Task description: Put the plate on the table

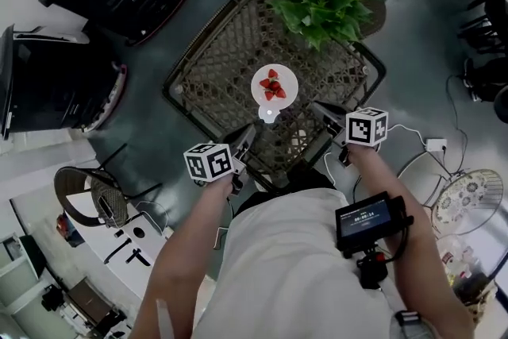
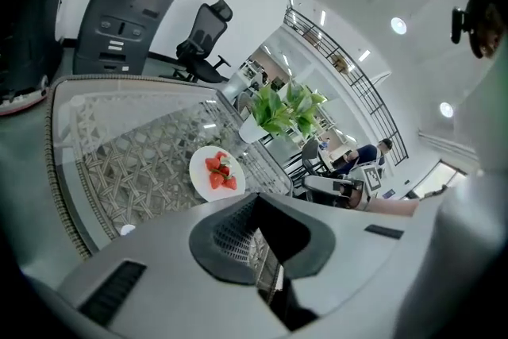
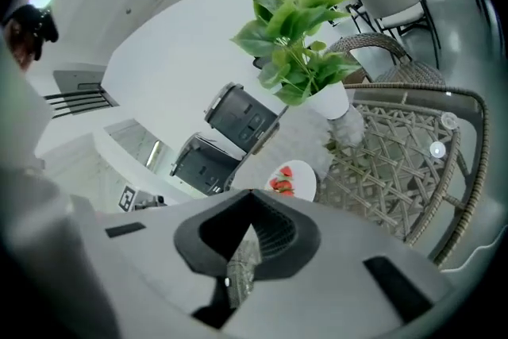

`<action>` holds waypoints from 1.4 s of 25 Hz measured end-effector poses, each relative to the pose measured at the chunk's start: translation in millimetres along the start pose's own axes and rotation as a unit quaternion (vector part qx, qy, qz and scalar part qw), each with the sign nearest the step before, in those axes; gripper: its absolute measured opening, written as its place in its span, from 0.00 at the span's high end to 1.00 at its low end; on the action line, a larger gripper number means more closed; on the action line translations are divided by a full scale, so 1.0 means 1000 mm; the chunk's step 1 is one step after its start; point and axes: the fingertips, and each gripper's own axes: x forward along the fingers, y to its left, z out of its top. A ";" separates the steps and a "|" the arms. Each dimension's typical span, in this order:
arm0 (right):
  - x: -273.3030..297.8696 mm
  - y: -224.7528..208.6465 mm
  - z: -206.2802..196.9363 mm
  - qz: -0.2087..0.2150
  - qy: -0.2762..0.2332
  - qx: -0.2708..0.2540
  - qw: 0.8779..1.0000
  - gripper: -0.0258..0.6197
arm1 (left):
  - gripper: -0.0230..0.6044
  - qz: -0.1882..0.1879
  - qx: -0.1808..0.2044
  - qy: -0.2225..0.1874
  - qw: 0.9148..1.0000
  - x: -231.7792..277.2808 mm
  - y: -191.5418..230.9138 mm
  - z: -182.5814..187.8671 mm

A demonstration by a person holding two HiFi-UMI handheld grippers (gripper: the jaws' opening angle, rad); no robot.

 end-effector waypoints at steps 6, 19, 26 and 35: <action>-0.024 0.043 -0.008 0.019 -0.038 -0.012 0.999 0.95 | 0.96 -0.030 0.033 -0.002 0.999 -0.030 -0.019 -0.007; -0.058 0.159 -0.039 0.092 -0.077 -0.097 0.988 0.95 | 0.96 -0.079 0.150 -0.020 0.985 -0.094 -0.071 -0.019; -0.074 0.184 -0.059 0.086 -0.093 -0.127 0.984 0.95 | 0.96 -0.095 0.178 -0.023 0.979 -0.120 -0.084 -0.039; -0.077 0.204 -0.081 0.083 -0.096 -0.137 0.982 0.95 | 0.96 -0.100 0.175 -0.035 0.979 -0.145 -0.086 -0.062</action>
